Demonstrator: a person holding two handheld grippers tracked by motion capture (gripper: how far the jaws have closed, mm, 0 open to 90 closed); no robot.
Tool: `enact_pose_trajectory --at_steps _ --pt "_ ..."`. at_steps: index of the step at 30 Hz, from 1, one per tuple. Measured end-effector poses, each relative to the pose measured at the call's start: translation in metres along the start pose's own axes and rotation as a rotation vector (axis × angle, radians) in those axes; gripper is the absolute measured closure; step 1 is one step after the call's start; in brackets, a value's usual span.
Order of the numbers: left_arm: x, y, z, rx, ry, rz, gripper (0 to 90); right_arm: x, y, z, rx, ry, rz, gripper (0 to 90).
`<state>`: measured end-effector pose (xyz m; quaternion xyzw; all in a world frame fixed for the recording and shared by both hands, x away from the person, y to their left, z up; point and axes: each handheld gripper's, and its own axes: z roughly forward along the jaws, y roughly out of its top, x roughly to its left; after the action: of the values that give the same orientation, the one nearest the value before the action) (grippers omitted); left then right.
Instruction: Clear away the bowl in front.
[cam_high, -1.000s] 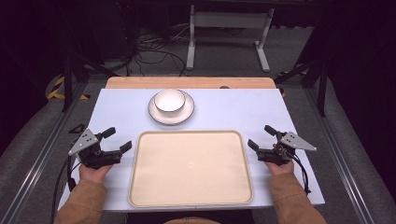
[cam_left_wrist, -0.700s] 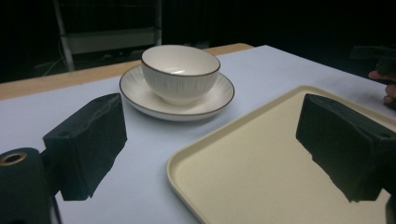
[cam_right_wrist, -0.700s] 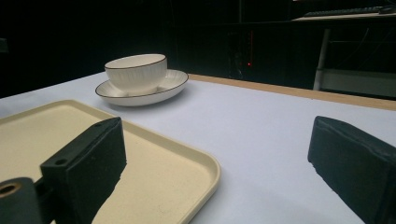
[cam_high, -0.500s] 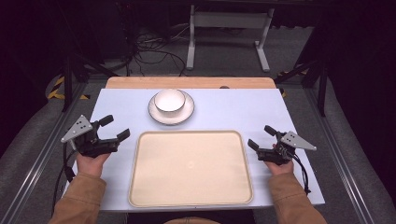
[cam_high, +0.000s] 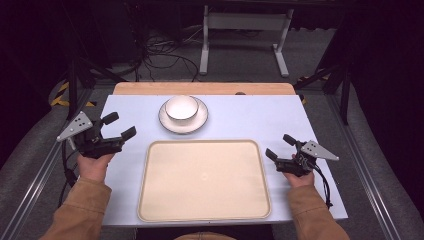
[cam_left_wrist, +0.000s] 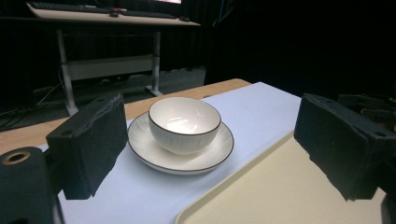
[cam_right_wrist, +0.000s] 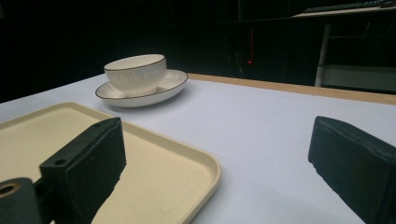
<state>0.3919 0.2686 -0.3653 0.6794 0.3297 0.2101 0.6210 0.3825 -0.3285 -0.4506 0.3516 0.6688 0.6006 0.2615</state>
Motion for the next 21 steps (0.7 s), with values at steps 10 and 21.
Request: enact_pose_trajectory --at_steps 10,21 --pt "0.003 0.016 0.019 0.016 -0.003 0.018 12.0 0.000 0.000 0.000 0.001 -0.002 0.012 4.3" --pt "0.010 0.024 0.058 0.048 -0.032 0.011 11.5 -0.001 0.000 0.000 0.004 -0.010 0.020 4.2"
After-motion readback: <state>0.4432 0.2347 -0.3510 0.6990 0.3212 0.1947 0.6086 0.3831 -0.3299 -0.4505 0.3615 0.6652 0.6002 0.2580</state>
